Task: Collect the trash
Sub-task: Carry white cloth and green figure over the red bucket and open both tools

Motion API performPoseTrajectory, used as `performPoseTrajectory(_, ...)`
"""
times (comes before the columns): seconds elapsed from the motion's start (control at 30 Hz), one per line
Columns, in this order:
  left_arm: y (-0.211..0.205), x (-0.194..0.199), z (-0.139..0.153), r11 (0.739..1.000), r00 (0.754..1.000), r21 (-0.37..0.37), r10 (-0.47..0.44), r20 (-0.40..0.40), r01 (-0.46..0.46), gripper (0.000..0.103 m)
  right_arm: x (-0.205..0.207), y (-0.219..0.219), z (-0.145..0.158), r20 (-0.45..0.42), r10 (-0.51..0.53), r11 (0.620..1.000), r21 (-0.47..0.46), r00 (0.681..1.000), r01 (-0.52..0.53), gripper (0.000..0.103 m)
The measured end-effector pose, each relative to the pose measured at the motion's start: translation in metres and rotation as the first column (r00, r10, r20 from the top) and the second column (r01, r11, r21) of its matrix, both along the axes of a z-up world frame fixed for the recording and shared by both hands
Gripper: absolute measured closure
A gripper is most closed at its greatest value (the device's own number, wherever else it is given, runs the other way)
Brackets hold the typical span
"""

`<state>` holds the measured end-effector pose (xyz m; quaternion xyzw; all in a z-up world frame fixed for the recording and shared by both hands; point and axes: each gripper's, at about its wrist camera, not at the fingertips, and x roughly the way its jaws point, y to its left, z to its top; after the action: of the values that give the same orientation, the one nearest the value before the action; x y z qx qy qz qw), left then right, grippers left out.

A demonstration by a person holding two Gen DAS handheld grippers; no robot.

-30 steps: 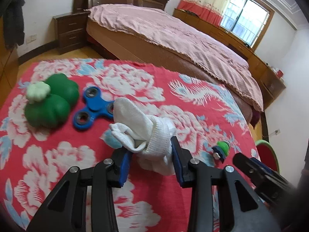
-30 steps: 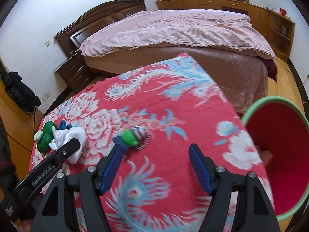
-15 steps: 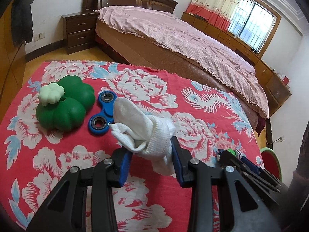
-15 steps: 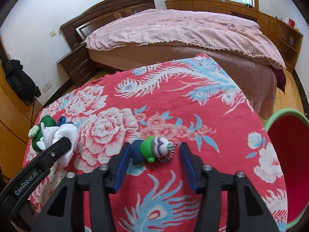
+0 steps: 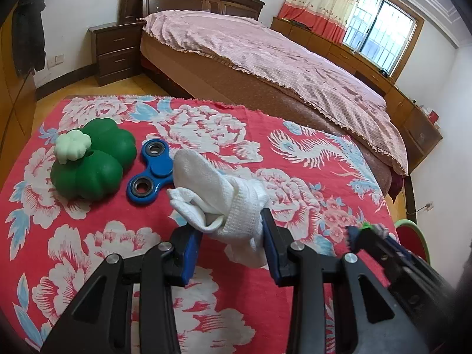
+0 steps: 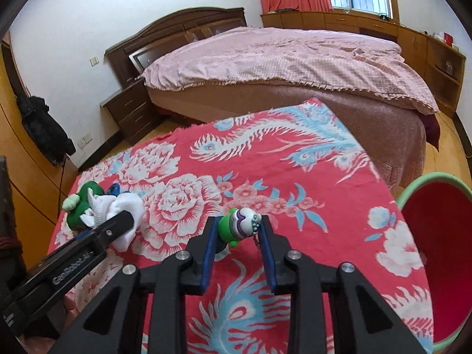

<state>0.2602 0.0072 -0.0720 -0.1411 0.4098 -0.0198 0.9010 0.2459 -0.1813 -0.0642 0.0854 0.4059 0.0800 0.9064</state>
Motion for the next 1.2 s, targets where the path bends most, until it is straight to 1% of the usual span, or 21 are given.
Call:
performPoseTrajectory(0.13, -0.006, -0.002, 0.001, 1.000, 1.000, 0.003, -0.018, 0.003, 0.018, 0.064, -0.014, -0.013, 0.010, 0.028, -0.026, 1.000, 0.016, 0.999, 0.025, 0.072)
performPoseTrajectory(0.43, -0.029, -0.011, 0.010, 0.996, 0.996, 0.020, -0.082, 0.024, 0.081, 0.064, -0.042, -0.043, 0.019, 0.018, -0.090, 0.994, 0.058, 0.996, 0.088, 0.072)
performPoseTrajectory(0.63, -0.052, -0.018, 0.018, 0.990, 0.989, 0.036, -0.141, 0.035, 0.139, 0.064, -0.065, -0.066, 0.029, 0.040, -0.140, 0.988, 0.074, 0.989, 0.136, 0.072)
performPoseTrajectory(0.83, -0.080, -0.034, 0.032, 0.975, 0.975, 0.072, -0.214, 0.052, 0.210, 0.064, -0.089, -0.095, 0.039, 0.064, -0.197, 0.978, 0.083, 0.978, 0.192, 0.072)
performPoseTrajectory(0.93, -0.095, -0.044, 0.040, 0.967, 0.967, 0.077, -0.249, 0.051, 0.245, 0.064, -0.100, -0.111, 0.039, 0.067, -0.230, 0.970, 0.094, 0.971, 0.224, 0.072)
performPoseTrajectory(1.2, -0.143, -0.070, 0.050, 0.931, 0.933, 0.087, -0.358, 0.038, 0.354, 0.064, -0.128, -0.156, 0.033, 0.058, -0.313, 0.943, 0.137, 0.948, 0.303, 0.072)
